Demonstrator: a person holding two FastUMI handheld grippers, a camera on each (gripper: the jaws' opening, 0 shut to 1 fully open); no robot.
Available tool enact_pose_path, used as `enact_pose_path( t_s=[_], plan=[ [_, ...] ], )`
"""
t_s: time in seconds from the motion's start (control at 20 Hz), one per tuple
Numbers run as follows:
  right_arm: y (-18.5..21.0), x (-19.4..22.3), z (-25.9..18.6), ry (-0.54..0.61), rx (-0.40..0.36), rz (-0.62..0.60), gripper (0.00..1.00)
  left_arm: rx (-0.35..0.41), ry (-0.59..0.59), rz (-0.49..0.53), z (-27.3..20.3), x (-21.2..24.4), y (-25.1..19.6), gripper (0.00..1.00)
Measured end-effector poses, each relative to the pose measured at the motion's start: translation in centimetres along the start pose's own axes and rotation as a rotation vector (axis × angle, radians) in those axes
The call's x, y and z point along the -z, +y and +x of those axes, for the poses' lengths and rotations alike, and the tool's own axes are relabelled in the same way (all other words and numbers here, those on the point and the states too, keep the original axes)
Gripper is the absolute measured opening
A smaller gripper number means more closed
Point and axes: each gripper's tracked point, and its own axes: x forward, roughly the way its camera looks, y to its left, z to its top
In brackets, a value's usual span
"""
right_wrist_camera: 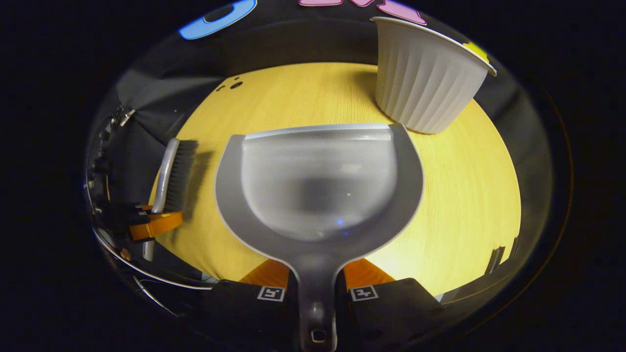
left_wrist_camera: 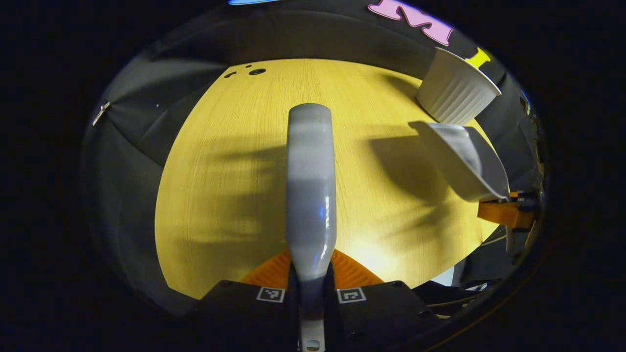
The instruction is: Pick up the small broom and dustpan from the desktop, sweep the trash into the dustpan with the broom, and then empty the trash into the garbage bin.
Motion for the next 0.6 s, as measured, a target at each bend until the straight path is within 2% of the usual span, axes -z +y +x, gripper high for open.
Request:
enact_pose_path(
  t_s=[0.2, 0.25, 0.3, 0.4, 0.5, 0.55, 0.6],
  plan=[
    [-0.2, 0.9, 2.1, 0.056, 0.011, 0.005, 0.33, 0.002, 0.026, 0.009, 0.5, 0.0, 0.2, 0.25],
    [-0.2, 1.2, 2.3, 0.069, 0.017, 0.002, 0.33, -0.001, 0.038, 0.013, 0.7, 0.0, 0.2, 0.21],
    [-0.1, 1.3, 2.5, 0.081, 0.021, 0.005, 0.34, -0.003, 0.05, 0.016, 0.9, 0.1, 0.2, 0.29],
    [0.4, 1.5, 2.8, 0.099, 0.023, 0.015, 0.34, -0.004, 0.071, 0.016, 1.4, 0.1, 0.1, 0.25],
    [0.7, 1.7, 2.9, 0.101, 0.024, 0.029, 0.34, -0.012, 0.09, 0.015, 2.1, 0.1, 0.4, 0.29],
    [0.8, 1.7, 3.0, 0.105, 0.024, 0.036, 0.34, -0.019, 0.098, 0.014, 2.4, 0.2, 0.5, 0.27],
    [0.9, 1.7, 3.2, 0.112, 0.021, 0.04, 0.35, -0.022, 0.099, 0.015, 2.5, 0.1, 0.4, 0.3]
  ],
)
